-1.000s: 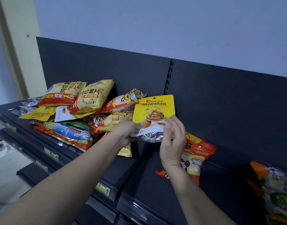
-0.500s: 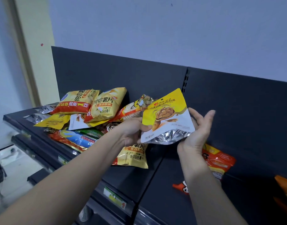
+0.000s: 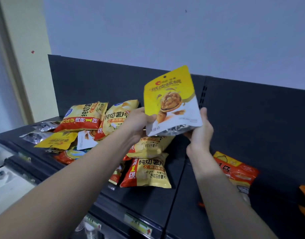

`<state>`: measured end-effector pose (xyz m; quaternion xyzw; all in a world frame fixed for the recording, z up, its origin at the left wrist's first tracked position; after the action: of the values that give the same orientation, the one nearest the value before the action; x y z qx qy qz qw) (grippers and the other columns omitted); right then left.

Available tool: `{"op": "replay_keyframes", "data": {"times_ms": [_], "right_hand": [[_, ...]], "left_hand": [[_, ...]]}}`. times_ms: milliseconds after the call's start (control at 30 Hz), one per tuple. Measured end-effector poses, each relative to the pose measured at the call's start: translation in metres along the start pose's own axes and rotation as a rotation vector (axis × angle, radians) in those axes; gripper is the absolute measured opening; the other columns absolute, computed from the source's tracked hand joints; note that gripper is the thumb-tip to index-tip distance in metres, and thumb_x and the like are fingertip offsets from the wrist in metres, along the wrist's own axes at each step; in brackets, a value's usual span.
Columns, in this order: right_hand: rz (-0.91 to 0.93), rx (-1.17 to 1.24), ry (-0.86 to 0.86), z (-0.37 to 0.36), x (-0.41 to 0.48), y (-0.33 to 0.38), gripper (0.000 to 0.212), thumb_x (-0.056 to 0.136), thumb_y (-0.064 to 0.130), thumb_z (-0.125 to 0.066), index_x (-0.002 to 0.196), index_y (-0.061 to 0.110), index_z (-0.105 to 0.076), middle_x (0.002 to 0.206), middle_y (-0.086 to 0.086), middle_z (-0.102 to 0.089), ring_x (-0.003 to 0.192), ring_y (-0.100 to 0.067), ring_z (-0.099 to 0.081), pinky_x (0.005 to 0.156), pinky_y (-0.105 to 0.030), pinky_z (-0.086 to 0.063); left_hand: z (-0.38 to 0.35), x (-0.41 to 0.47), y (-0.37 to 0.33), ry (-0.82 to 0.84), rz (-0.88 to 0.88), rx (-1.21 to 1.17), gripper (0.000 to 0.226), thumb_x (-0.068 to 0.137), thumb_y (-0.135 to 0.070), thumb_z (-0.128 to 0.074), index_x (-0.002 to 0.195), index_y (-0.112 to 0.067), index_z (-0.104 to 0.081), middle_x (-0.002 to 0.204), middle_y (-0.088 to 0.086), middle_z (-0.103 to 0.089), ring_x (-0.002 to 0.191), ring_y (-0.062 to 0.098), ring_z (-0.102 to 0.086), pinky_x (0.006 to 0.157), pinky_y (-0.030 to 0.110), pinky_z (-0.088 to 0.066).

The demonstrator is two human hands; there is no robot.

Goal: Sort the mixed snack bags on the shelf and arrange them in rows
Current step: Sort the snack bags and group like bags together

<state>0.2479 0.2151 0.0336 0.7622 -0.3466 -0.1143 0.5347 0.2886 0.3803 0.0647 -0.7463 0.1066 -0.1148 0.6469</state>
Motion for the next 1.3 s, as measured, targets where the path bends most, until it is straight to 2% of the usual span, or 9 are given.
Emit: {"op": "replay_keyframes", "data": {"times_ms": [67, 200, 333, 400, 567, 700, 900, 1100, 1300], "right_hand": [[-0.007, -0.179, 0.075, -0.012, 0.006, -0.004, 0.015, 0.094, 0.024, -0.055, 0.089, 0.021, -0.069, 0.094, 0.000, -0.071, 0.092, -0.023, -0.064, 0.075, -0.035, -0.050], [-0.087, -0.572, 0.273, -0.033, 0.016, -0.035, 0.037, 0.087, 0.021, -0.064, 0.123, 0.025, -0.058, 0.118, 0.005, -0.062, 0.108, -0.017, -0.057, 0.085, -0.032, -0.050], [-0.182, -0.610, 0.348, -0.046, 0.023, -0.057, 0.030, 0.078, 0.027, -0.076, 0.104, 0.030, -0.063, 0.106, 0.009, -0.066, 0.099, -0.016, -0.061, 0.080, -0.032, -0.053], [-0.153, -0.587, 0.265, -0.049, 0.025, -0.063, 0.013, 0.082, 0.022, -0.073, 0.089, 0.028, -0.064, 0.094, 0.007, -0.068, 0.093, -0.018, -0.065, 0.072, -0.033, -0.053], [-0.102, -0.464, 0.004, -0.054, 0.029, -0.065, 0.021, 0.084, 0.012, -0.068, 0.070, 0.027, -0.064, 0.086, 0.001, -0.071, 0.083, -0.028, -0.071, 0.076, -0.048, -0.060], [0.080, -0.401, -0.157, -0.047, 0.023, -0.042, 0.026, 0.085, 0.012, -0.067, 0.068, 0.028, -0.056, 0.081, 0.008, -0.063, 0.087, -0.025, -0.068, 0.077, -0.050, -0.059], [0.275, -0.269, -0.465, 0.005, 0.002, -0.001, 0.023, 0.091, 0.014, -0.062, 0.082, 0.034, -0.056, 0.091, 0.009, -0.063, 0.090, -0.016, -0.066, 0.079, -0.044, -0.059], [0.336, -0.346, -0.789, 0.062, -0.037, 0.008, 0.010, 0.093, 0.011, -0.059, 0.103, 0.012, -0.058, 0.083, 0.015, -0.052, 0.088, -0.015, -0.058, 0.076, -0.033, -0.052], [0.165, -0.528, -0.770, 0.107, -0.055, -0.025, 0.009, 0.090, 0.006, -0.053, 0.093, 0.015, -0.056, 0.084, 0.003, -0.060, 0.082, -0.021, -0.058, 0.072, -0.033, -0.046]], "left_hand": [[0.020, 0.006, 0.001, -0.126, -0.040, 0.042, 0.012, 0.093, 0.002, -0.052, 0.089, -0.007, -0.056, 0.089, 0.019, -0.053, 0.079, 0.027, -0.050, 0.069, 0.038, -0.042], [0.056, 0.010, 0.005, -0.279, -0.101, 0.119, 0.021, 0.093, -0.003, -0.054, 0.081, -0.019, -0.060, 0.089, 0.011, -0.057, 0.081, 0.025, -0.046, 0.072, 0.037, -0.038], [0.085, 0.014, 0.010, -0.337, -0.122, 0.170, 0.018, 0.094, -0.005, -0.055, 0.095, -0.020, -0.063, 0.095, 0.011, -0.063, 0.082, 0.026, -0.051, 0.071, 0.038, -0.041], [0.097, 0.015, 0.013, -0.356, -0.114, 0.200, 0.021, 0.094, -0.006, -0.056, 0.112, -0.015, -0.061, 0.102, 0.010, -0.064, 0.080, 0.026, -0.055, 0.071, 0.038, -0.044], [0.113, 0.020, 0.026, -0.332, -0.085, 0.231, 0.020, 0.094, -0.002, -0.054, 0.092, -0.022, -0.057, 0.093, 0.009, -0.059, 0.074, 0.023, -0.052, 0.069, 0.035, -0.041], [0.115, 0.030, 0.033, -0.325, -0.078, 0.212, 0.029, 0.093, -0.006, -0.057, 0.122, -0.013, -0.056, 0.112, 0.011, -0.057, 0.090, 0.028, -0.054, 0.071, 0.037, -0.039], [0.094, 0.037, 0.035, -0.248, -0.115, 0.216, 0.022, 0.091, -0.001, -0.054, 0.079, -0.020, -0.057, 0.084, 0.010, -0.057, 0.073, 0.022, -0.047, 0.064, 0.031, -0.037], [0.067, 0.038, 0.046, -0.181, -0.156, 0.209, 0.025, 0.091, -0.002, -0.055, 0.079, -0.024, -0.059, 0.089, 0.007, -0.063, 0.077, 0.023, -0.052, 0.068, 0.032, -0.039], [0.046, 0.033, 0.057, -0.138, -0.156, 0.182, 0.021, 0.092, 0.000, -0.054, 0.096, -0.019, -0.061, 0.084, 0.000, -0.061, 0.078, 0.023, -0.053, 0.065, 0.033, -0.044]]}}
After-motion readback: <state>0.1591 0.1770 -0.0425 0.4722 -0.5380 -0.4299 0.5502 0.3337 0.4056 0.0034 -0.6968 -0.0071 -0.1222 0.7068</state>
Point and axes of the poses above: each hand's wrist, its own x-axis towards the middle knuckle, its own z-axis out of the back of the hand, y = z × x, the point moved 3 cm from there along x, towards the middle knuckle
